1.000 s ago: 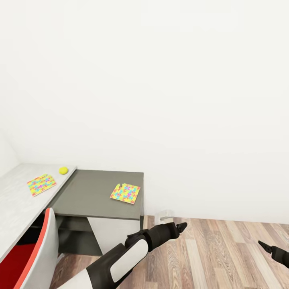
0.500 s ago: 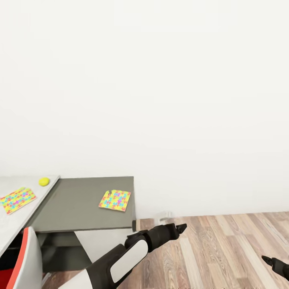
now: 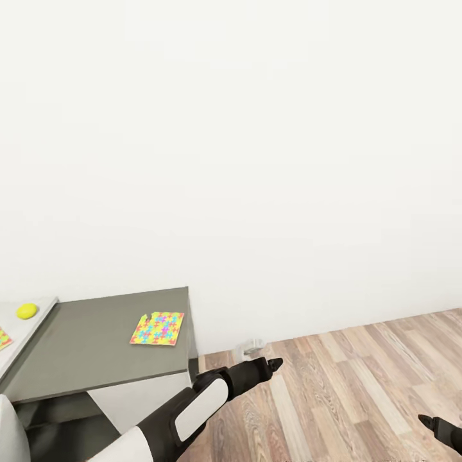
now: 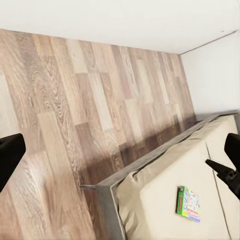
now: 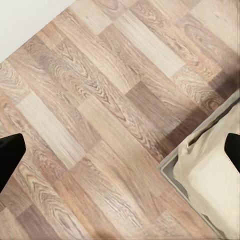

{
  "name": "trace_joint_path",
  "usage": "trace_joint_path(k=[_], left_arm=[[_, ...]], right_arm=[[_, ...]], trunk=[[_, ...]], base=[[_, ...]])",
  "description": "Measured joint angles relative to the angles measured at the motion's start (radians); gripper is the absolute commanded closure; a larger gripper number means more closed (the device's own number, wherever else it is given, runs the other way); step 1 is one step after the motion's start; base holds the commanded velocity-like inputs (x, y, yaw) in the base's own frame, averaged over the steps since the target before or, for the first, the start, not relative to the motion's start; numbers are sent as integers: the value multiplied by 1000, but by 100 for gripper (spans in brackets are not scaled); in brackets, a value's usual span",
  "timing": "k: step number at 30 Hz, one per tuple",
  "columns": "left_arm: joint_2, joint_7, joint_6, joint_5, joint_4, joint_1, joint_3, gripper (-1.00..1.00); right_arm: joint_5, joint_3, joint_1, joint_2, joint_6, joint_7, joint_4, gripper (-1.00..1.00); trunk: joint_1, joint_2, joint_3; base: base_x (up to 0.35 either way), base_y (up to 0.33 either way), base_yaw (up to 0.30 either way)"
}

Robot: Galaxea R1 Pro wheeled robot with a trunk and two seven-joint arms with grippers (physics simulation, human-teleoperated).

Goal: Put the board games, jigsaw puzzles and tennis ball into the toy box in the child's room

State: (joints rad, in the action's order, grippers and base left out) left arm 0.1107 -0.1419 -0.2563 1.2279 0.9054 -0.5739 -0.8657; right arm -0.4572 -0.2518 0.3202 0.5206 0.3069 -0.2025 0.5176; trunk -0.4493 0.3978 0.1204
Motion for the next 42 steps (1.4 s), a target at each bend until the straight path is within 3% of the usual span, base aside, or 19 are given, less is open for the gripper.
trace_joint_path(k=[10,12,18,22,26,29,34,42], left_arm=[[5,-8,2,-3,-13,3,2,-100],[8,-6,1,1,-67,0,6,-100],[9,-3,1,6,-114,-1,28,-100],[9,-8,0,4,-129,-2,35,-100],[8,-7,0,3,-135,-2,38,-100],[11,-11,2,0,-137,-2,39,-100],[13,-10,6,0,-138,-2,40,-100],[11,-5,13,7,-128,-2,43,-100]], right_arm=[[3,0,0,0,0,-22,-2,-100],[4,3,2,-4,-1,-6,-4,-100],[12,7,12,-28,1,18,7,-100],[17,10,94,-30,56,25,22,-100],[49,12,229,-32,201,37,28,-100],[79,10,295,-32,288,44,32,-100],[103,8,344,-33,350,50,37,-100],[113,5,364,-34,369,46,38,-100]], trunk=[[0,0,-8],[0,0,-10],[0,0,-15],[0,0,-19],[0,0,-22],[0,0,-24],[0,0,-29],[0,0,-35]], base=[[0,0,-284],[0,0,-281],[0,0,-281],[0,0,-281],[0,0,-281],[0,0,-281],[0,0,-280],[0,0,-279]])
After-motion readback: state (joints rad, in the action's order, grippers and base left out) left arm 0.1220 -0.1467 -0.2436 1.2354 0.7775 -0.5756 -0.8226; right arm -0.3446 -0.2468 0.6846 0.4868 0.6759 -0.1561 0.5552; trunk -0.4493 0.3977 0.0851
